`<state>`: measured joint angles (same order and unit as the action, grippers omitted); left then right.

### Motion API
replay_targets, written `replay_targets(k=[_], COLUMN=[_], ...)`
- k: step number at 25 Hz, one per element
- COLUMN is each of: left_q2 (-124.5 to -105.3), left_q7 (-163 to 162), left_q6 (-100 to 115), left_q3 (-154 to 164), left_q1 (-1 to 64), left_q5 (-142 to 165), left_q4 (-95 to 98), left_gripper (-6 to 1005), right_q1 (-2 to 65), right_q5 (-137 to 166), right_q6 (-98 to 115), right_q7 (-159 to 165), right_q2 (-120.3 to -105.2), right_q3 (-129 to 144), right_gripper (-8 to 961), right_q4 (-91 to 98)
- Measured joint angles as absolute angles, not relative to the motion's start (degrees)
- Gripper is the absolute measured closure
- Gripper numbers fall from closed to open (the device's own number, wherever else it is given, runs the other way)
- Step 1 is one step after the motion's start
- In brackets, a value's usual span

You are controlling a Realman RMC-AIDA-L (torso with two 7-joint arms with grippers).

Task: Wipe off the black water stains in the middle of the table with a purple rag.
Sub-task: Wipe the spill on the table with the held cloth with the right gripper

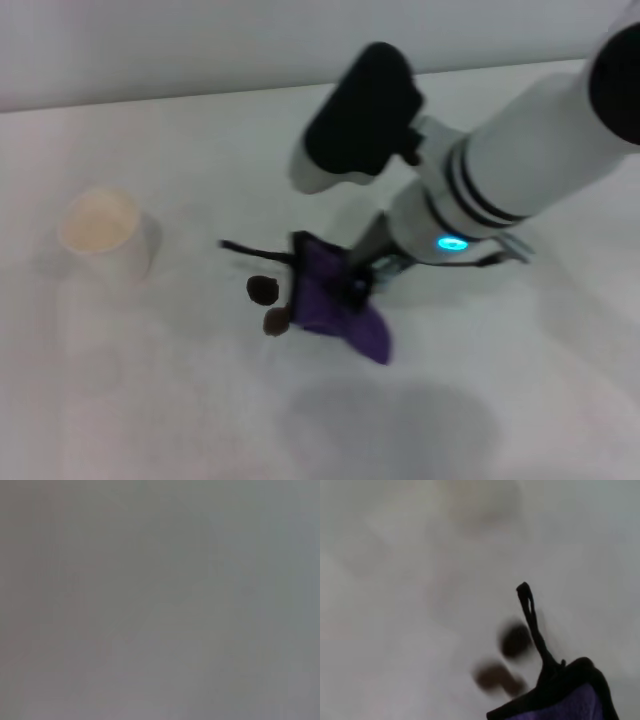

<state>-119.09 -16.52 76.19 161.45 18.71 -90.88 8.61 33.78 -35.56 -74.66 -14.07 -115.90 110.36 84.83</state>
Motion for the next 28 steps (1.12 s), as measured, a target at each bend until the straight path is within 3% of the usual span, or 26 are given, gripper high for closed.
replay_targets(k=[10,19,28], left_q2=[-119.09,-119.12,-119.12], left_q7=[-16.8,-17.0,-17.1], left_q6=[76.2,76.2,76.1], left_q3=[161.5,161.5,161.5], left_q1=[18.8,18.7,18.7], left_q5=[-90.9,-90.9,-91.0], left_q4=[9.0,9.1,9.2], left_gripper=[108,108,109], right_q1=[38.7,38.8,39.8], right_q5=[-41.6,-42.0,-53.5], right_q6=[-58.3,-47.1,-53.4], right_q7=[-20.5,-20.9,-29.8], right_q2=[-116.23,-116.2,-116.11], right_q3=[119.8,124.0,124.2], right_gripper=[845,848,847], right_q4=[72.0,65.8,64.0])
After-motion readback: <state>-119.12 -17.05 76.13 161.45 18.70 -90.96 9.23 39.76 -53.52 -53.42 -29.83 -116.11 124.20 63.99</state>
